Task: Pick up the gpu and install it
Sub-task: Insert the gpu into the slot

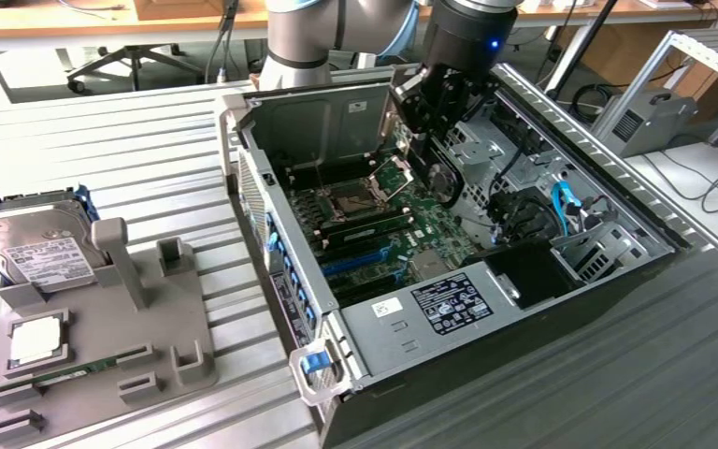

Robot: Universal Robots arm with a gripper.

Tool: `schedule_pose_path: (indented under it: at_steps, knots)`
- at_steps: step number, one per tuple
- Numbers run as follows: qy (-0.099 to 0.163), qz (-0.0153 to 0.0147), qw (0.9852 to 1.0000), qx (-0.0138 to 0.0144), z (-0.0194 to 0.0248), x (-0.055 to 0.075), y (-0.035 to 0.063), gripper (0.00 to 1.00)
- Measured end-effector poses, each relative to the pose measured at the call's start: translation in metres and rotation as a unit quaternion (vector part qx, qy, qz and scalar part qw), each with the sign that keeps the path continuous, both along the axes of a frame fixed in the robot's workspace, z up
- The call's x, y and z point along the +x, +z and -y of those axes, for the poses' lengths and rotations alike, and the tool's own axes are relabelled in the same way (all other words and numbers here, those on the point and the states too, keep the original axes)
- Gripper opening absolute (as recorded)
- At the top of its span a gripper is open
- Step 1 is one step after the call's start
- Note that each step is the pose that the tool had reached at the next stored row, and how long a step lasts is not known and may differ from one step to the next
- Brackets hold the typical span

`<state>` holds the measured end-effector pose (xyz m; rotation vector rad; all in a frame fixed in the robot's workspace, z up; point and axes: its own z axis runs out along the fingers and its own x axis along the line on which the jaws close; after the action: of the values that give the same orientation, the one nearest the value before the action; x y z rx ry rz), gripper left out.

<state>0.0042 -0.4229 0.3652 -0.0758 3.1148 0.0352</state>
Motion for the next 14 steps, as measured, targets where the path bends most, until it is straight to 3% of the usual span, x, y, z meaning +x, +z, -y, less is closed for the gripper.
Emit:
schedule_pose_path:
  at_steps: [14]
  knots:
    - [0.023,0.0000,0.9997,0.0000,0.0000,0.0000,-0.0001,0.26]
